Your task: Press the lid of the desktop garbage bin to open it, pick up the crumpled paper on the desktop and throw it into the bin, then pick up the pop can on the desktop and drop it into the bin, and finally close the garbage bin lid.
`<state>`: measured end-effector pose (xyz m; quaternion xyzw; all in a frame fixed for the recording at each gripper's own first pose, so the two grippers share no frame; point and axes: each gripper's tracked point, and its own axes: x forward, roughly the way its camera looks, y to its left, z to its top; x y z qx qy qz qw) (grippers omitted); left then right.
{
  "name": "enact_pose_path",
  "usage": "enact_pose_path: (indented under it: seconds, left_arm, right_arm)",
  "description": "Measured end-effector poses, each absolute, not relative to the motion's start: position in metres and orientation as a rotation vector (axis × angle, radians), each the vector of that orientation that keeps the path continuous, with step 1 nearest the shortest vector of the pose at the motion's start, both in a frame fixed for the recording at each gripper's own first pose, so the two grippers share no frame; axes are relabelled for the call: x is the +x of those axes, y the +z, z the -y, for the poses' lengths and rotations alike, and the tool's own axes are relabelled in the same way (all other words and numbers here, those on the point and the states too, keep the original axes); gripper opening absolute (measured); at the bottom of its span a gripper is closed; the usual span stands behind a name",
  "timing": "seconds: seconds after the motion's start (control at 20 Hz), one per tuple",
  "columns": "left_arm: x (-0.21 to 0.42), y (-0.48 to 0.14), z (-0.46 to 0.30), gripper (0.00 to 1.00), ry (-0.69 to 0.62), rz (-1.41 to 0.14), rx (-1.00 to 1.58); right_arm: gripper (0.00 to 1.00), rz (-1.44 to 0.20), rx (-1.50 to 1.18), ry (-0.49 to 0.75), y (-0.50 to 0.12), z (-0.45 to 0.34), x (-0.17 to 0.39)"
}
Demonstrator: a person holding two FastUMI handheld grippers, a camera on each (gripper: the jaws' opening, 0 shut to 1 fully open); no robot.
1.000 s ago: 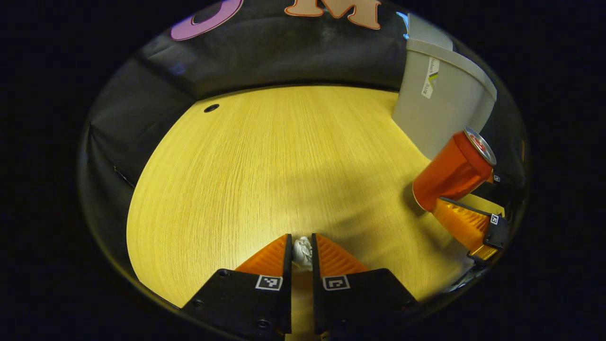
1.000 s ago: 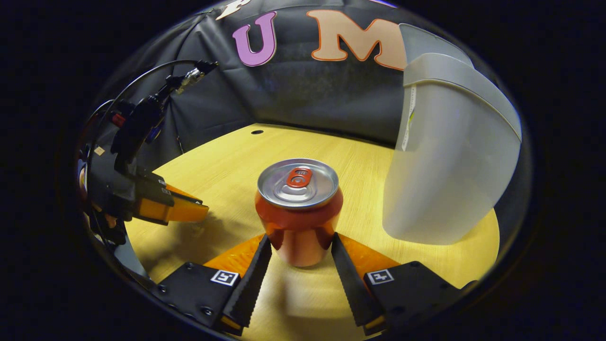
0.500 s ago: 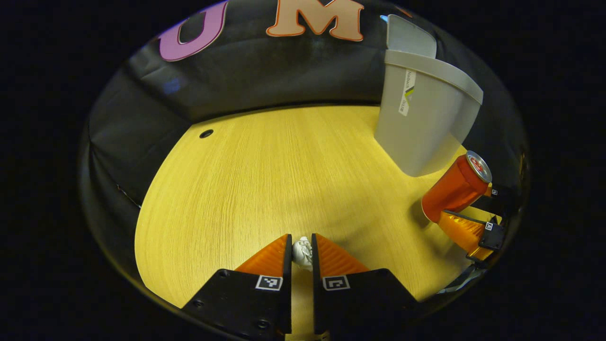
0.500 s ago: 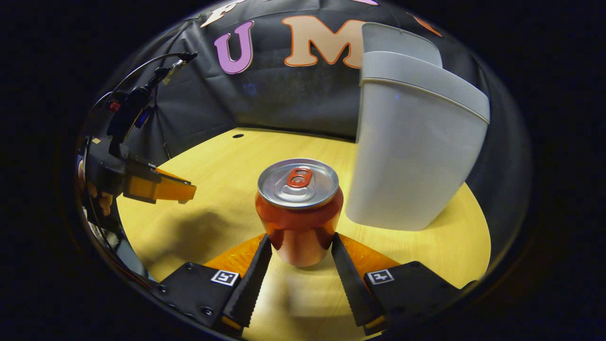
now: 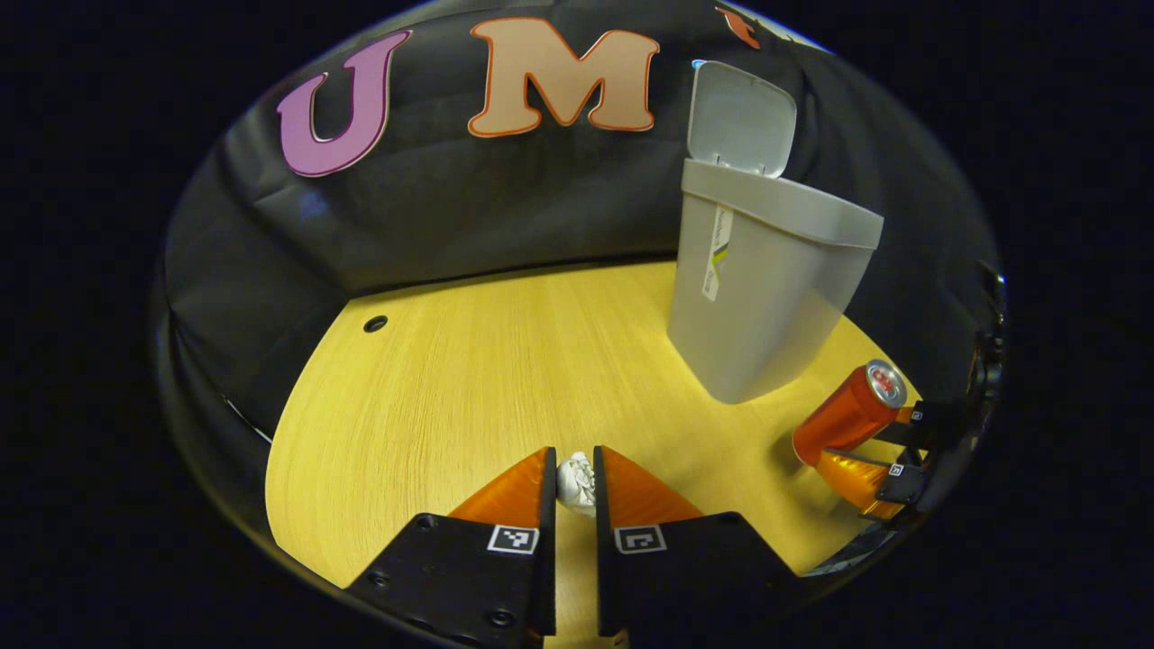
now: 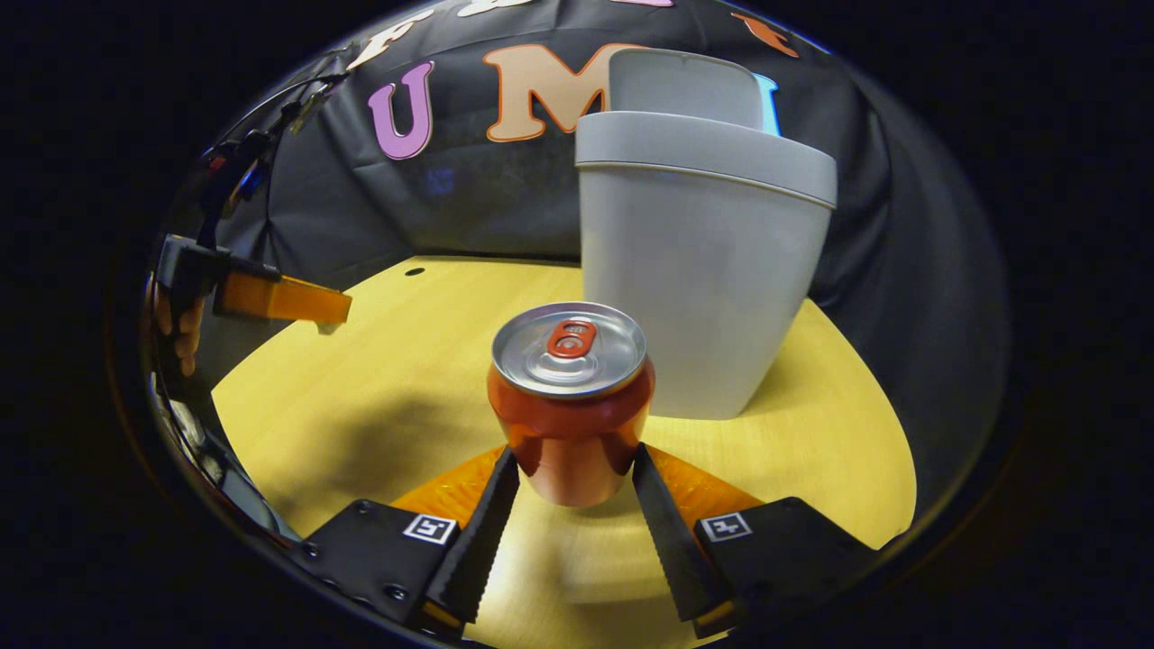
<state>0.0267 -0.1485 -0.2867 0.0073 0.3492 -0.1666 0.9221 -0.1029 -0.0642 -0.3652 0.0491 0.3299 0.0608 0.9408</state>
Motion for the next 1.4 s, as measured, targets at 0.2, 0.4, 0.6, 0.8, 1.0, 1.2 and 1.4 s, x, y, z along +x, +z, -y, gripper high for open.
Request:
enact_pose_path:
  seconds: [0.2, 0.4, 0.6, 0.8, 1.0, 1.2, 1.4]
  left_arm:
    - [0.039, -0.254, 0.169, 0.16, -0.382, -0.651, 0.006]
    - [0.052, -0.224, 0.194, 0.16, -0.425, -0.595, -0.005]
    - [0.065, -0.193, 0.220, 0.16, -0.467, -0.528, -0.005]
    - [0.079, -0.167, 0.244, 0.16, -0.508, -0.469, -0.002]
    - [0.092, -0.145, 0.269, 0.16, -0.549, -0.415, 0.006]
    - [0.104, -0.123, 0.292, 0.16, -0.588, -0.361, -0.002]
    - [0.112, -0.112, 0.314, 0.16, -0.625, -0.327, 0.006]
  right_arm:
    - [0.82, -0.673, 0.113, 0.091, -0.365, 0.084, -0.111]
    - [0.83, -0.677, 0.117, 0.071, -0.365, 0.101, -0.118]
    - [0.83, -0.680, 0.126, 0.048, -0.366, 0.114, -0.123]
    - [0.83, -0.681, 0.132, 0.024, -0.367, 0.126, -0.128]
    - [0.83, -0.687, 0.139, -0.001, -0.371, 0.136, -0.131]
    - [0.83, -0.693, 0.144, -0.026, -0.374, 0.147, -0.135]
    - [0.83, -0.697, 0.152, -0.053, -0.376, 0.157, -0.136]
